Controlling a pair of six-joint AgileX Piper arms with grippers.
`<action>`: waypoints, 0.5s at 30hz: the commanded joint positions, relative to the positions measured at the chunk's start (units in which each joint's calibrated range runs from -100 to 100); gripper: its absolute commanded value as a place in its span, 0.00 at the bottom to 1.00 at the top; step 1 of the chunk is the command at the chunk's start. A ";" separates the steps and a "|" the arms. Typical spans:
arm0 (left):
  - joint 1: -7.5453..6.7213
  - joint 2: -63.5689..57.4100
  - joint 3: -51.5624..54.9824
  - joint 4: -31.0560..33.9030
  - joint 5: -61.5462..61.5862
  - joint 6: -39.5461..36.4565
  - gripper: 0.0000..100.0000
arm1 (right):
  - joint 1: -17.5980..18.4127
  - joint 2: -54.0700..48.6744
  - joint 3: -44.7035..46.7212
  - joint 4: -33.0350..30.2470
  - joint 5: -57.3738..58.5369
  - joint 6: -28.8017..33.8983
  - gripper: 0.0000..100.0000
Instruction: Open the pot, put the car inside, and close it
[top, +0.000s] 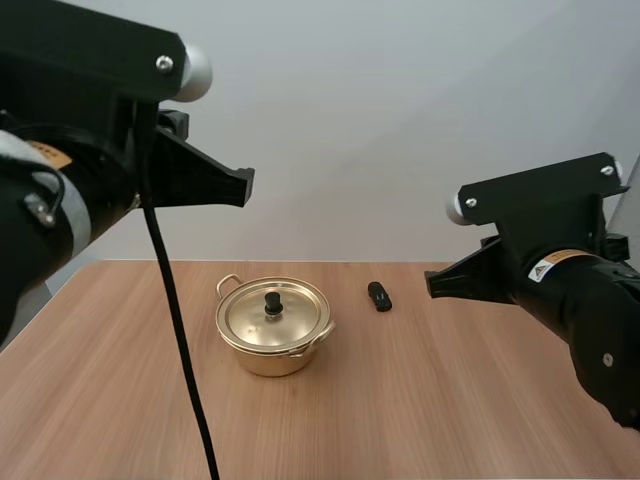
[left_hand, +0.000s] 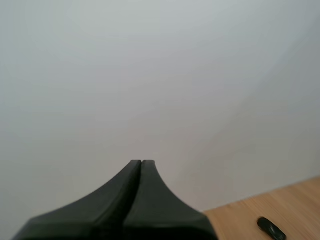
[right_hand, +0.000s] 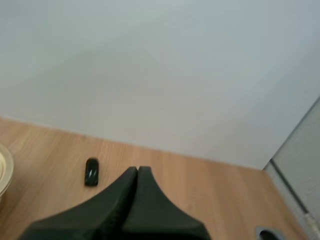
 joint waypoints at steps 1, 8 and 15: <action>0.01 40.53 -3.38 -9.65 33.81 16.12 0.00 | -0.01 10.32 0.03 22.88 0.29 -21.55 0.00; 0.01 55.39 -7.61 -8.68 38.73 15.49 0.27 | -0.01 10.24 0.03 23.38 -0.83 -21.64 0.00; 0.01 60.90 -8.12 -8.68 38.46 13.57 1.00 | -0.01 10.24 0.03 23.38 -0.99 -21.84 0.00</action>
